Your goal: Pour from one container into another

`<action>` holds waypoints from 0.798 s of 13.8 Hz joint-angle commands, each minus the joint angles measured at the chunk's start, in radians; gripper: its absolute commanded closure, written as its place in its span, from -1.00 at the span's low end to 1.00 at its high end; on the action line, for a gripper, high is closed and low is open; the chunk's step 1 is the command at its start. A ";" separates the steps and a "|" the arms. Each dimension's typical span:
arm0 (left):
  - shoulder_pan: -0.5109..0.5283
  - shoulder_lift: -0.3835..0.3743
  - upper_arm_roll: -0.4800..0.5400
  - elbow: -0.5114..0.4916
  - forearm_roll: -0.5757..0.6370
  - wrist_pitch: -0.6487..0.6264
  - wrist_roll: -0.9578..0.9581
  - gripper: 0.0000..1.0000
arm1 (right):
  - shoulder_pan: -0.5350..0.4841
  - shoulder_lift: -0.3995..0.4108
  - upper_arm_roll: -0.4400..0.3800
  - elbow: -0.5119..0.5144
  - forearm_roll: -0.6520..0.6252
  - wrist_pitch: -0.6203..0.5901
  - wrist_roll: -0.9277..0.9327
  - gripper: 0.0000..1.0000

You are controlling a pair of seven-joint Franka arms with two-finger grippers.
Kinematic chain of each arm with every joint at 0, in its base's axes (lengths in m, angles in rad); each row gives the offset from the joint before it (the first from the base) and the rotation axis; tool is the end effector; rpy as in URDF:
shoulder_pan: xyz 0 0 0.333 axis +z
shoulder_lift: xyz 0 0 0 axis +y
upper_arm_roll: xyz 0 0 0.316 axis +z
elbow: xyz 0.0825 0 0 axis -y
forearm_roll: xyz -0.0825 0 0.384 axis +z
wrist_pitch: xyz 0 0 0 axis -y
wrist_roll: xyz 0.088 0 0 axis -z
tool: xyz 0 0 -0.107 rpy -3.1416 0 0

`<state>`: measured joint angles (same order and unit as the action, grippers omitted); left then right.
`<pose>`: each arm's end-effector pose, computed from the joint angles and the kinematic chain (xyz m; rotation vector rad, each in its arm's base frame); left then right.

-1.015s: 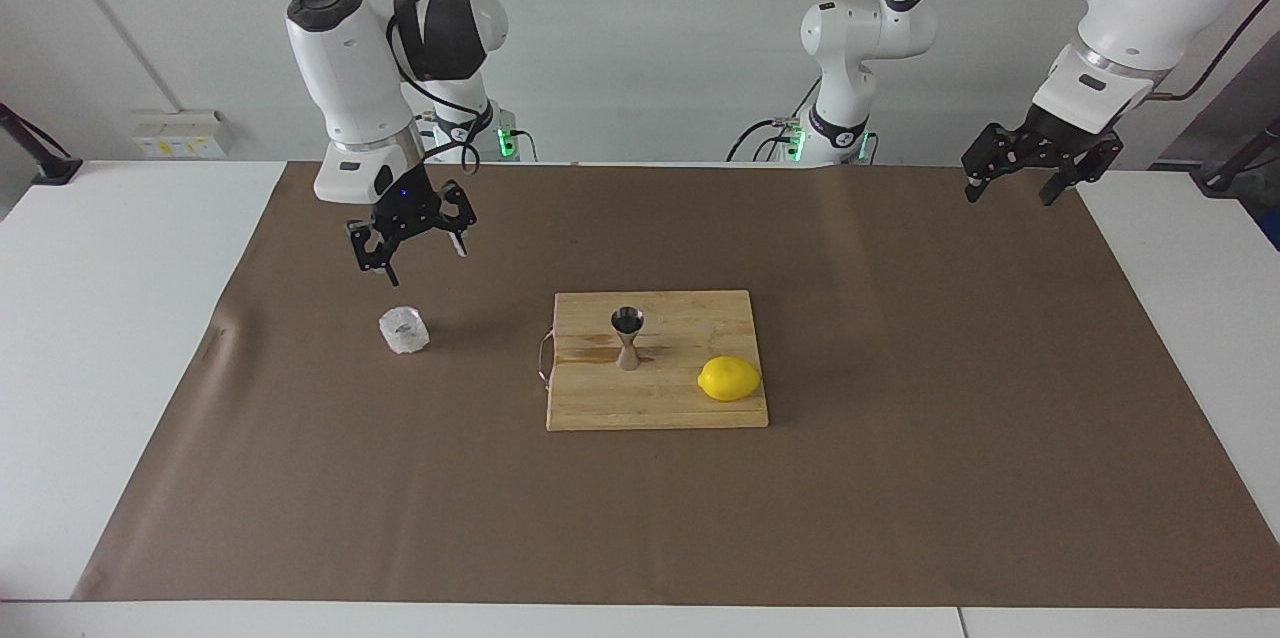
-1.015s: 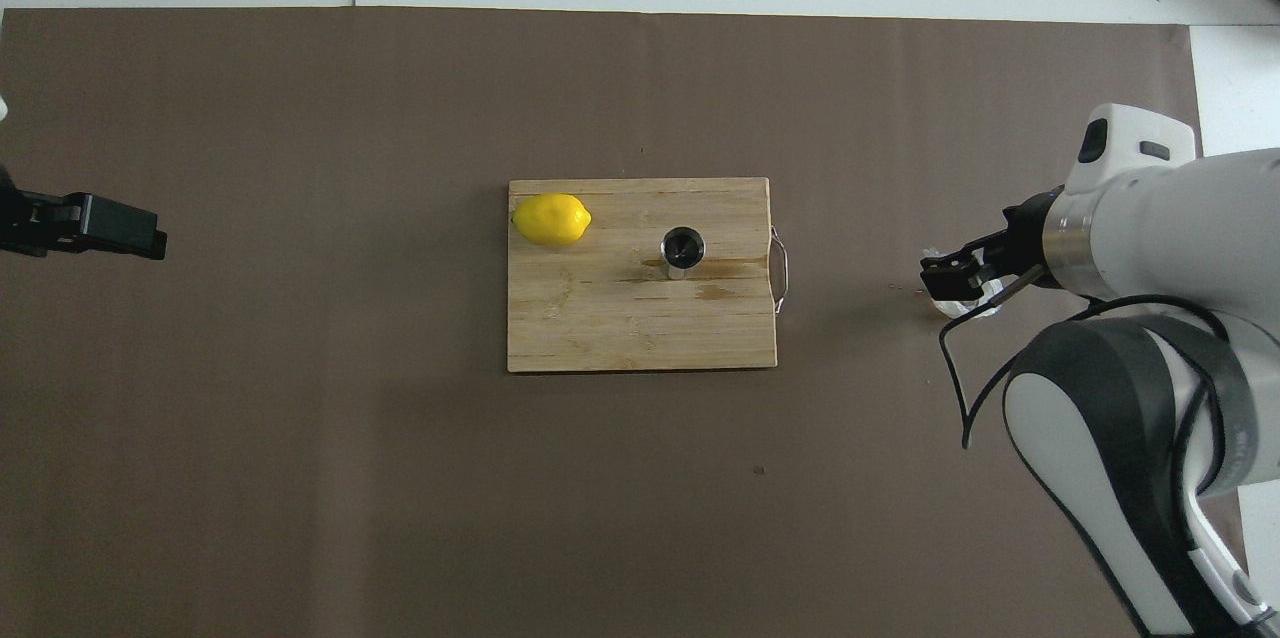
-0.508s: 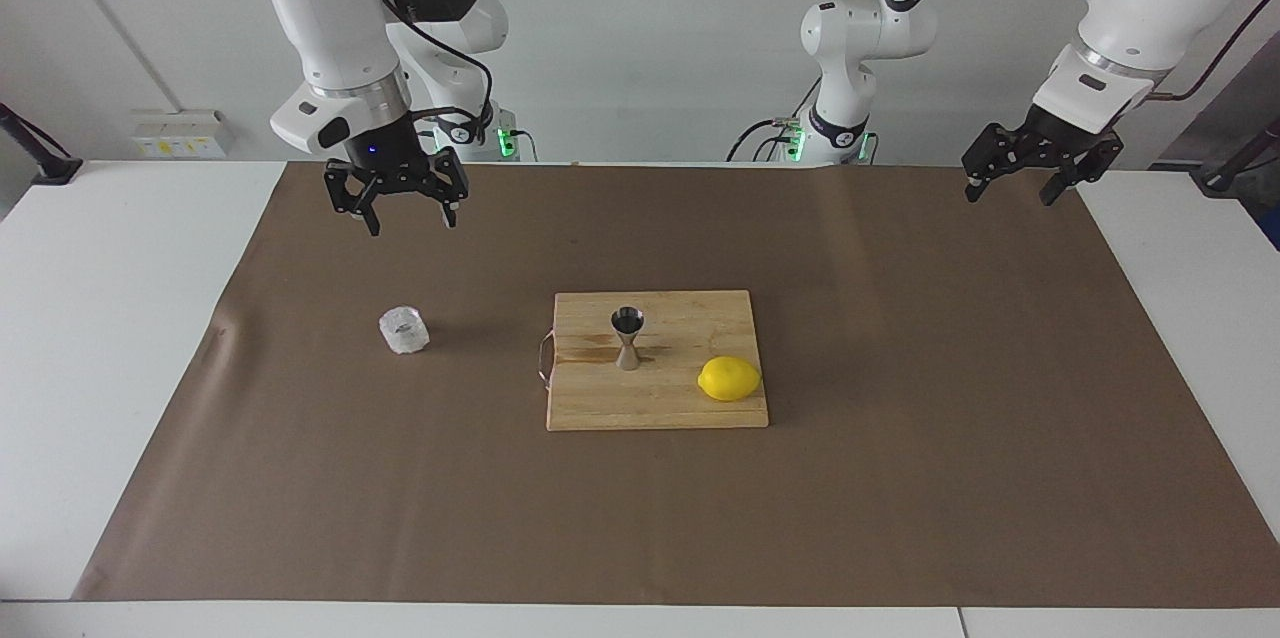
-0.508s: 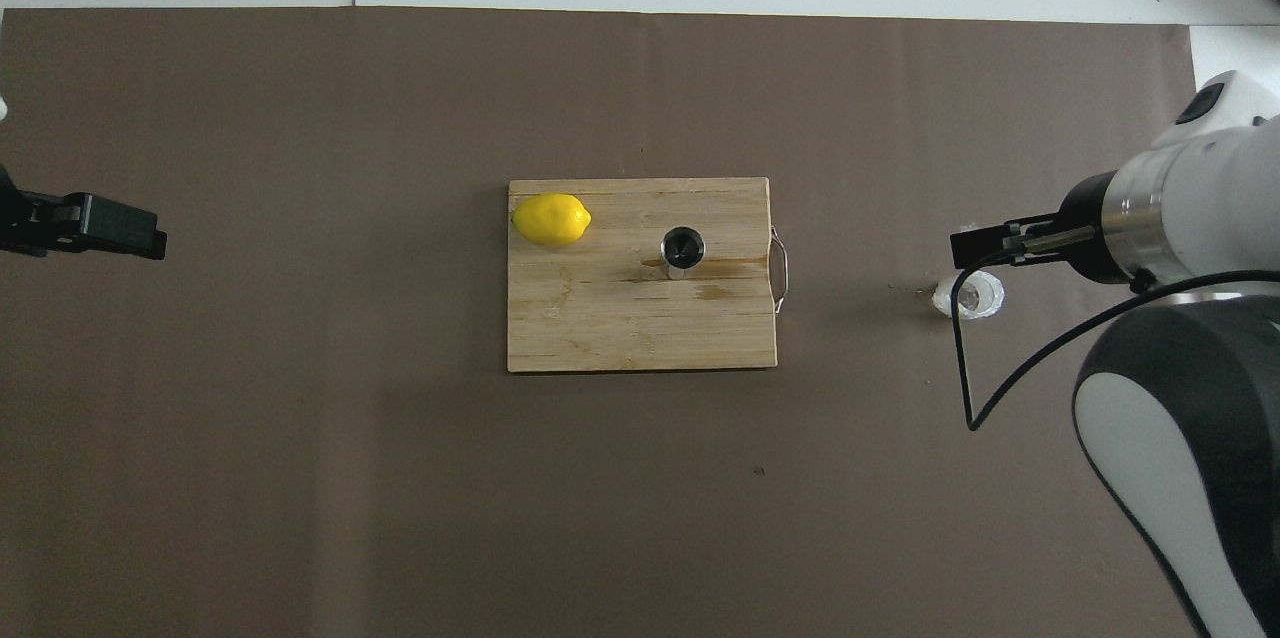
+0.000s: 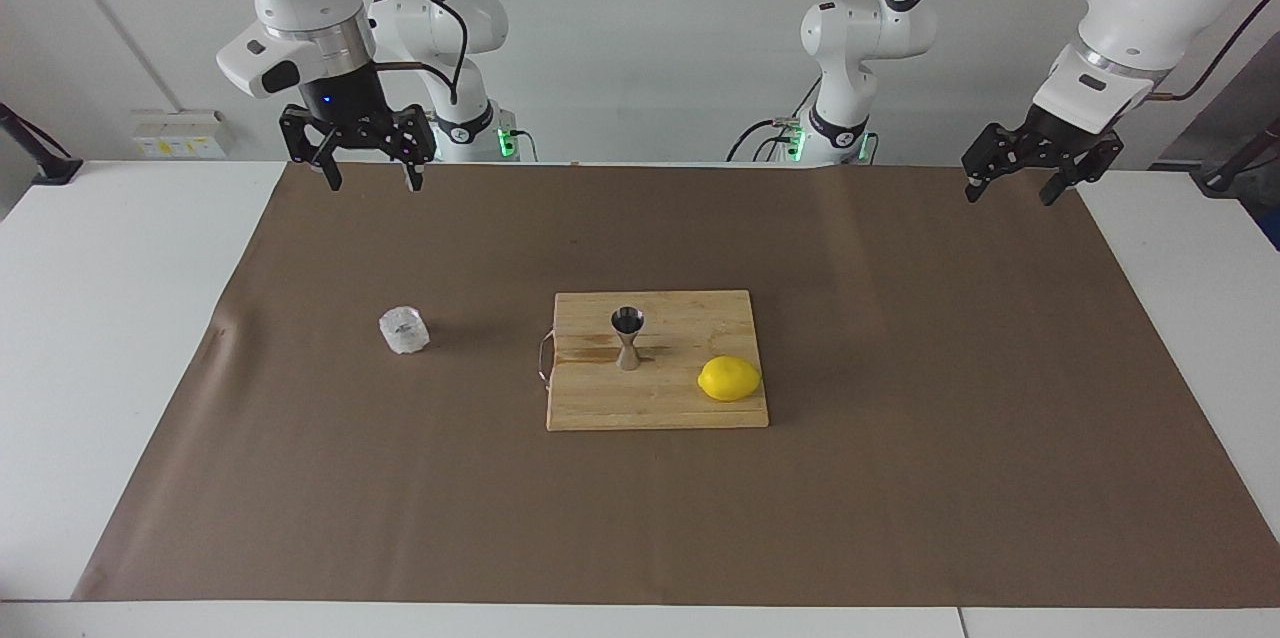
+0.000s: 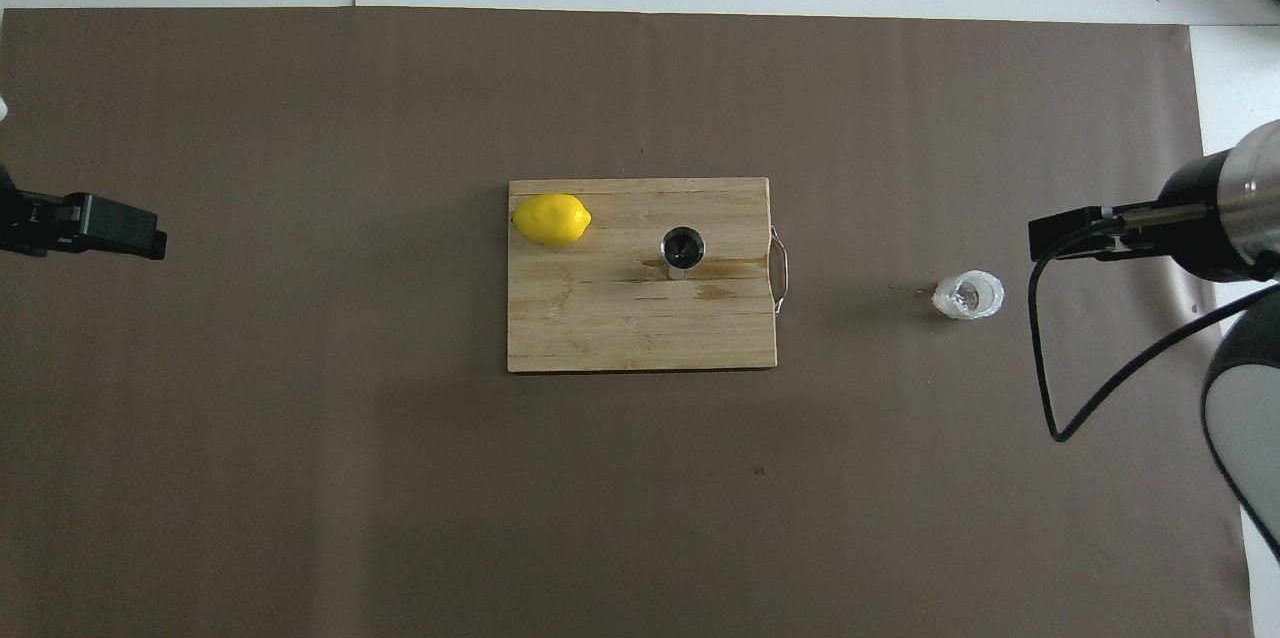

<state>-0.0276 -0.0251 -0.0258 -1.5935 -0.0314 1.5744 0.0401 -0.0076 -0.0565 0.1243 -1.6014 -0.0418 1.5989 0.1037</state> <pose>0.5460 -0.0327 0.6280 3.1074 -0.1453 0.0090 0.5366 0.0606 0.6434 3.0976 0.0202 0.0908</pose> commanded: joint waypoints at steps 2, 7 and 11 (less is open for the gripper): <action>0.005 -0.018 0.000 -0.017 -0.005 -0.008 0.006 -1.00 | -0.025 0.053 0.011 0.095 -0.009 -0.086 0.082 -1.00; 0.005 -0.018 0.000 -0.017 -0.007 -0.008 0.006 -1.00 | -0.029 0.047 0.008 0.094 -0.003 -0.094 0.082 -1.00; 0.005 -0.018 0.000 -0.017 -0.005 -0.008 0.006 -1.00 | -0.020 0.044 0.009 0.090 -0.003 -0.094 0.085 -1.00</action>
<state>-0.0276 -0.0251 -0.0258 -1.5935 -0.0314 1.5744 0.0401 -0.0214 -0.0218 0.1227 -1.5358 -0.0420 1.5301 0.1667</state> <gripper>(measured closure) 0.000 0.000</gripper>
